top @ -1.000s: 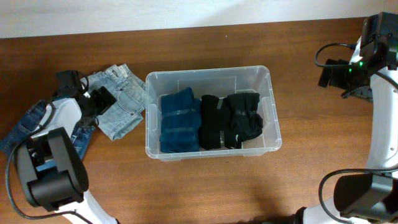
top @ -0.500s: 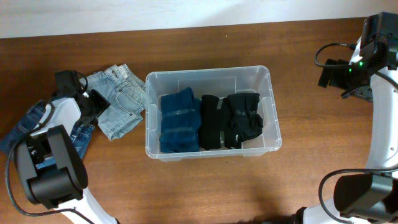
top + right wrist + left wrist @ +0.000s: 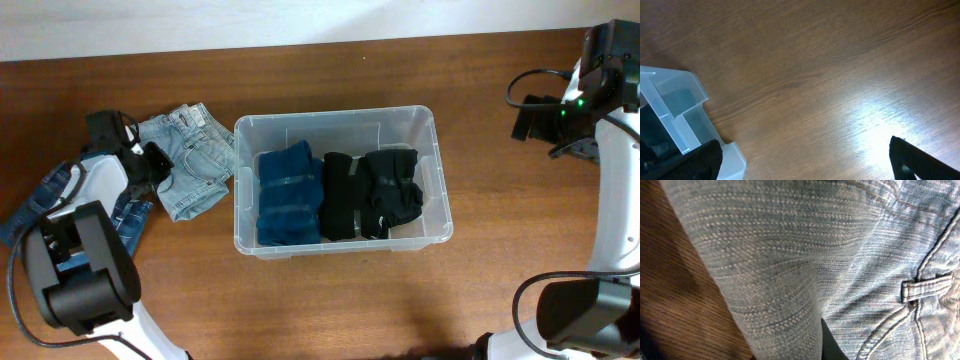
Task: Pack container
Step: 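Close the left gripper on the light-blue jeans edge, then lift the light-blue jeans and carry them right into the box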
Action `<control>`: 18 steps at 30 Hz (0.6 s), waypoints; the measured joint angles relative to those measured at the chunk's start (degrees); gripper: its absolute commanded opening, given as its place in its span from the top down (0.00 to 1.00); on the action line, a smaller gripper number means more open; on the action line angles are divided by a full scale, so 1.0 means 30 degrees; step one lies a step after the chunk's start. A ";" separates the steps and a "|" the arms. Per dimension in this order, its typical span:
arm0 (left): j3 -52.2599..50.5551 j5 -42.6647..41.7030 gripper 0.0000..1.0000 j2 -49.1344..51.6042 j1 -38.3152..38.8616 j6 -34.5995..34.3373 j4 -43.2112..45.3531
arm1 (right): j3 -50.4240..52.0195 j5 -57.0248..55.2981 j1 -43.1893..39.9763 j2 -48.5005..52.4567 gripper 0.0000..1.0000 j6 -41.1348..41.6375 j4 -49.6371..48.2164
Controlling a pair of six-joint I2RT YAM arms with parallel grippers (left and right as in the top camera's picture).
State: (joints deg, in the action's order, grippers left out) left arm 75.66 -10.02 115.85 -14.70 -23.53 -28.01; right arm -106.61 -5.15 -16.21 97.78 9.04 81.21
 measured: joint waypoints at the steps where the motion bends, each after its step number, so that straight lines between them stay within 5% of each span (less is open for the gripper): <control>1: 0.0080 -0.0073 0.99 0.0029 -0.0044 0.0007 -0.0109 | 0.0000 0.0000 0.0000 0.0000 0.01 -0.0007 0.0007; 18: 0.1712 -0.1370 0.99 -0.1865 -0.0379 0.0189 -0.1749 | 0.0000 0.0000 0.0000 0.0000 0.01 -0.0015 0.0007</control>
State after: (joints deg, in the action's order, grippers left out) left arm 80.79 -14.13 110.26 -15.84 -22.96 -33.26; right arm -106.61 -5.15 -16.21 97.78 8.99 81.23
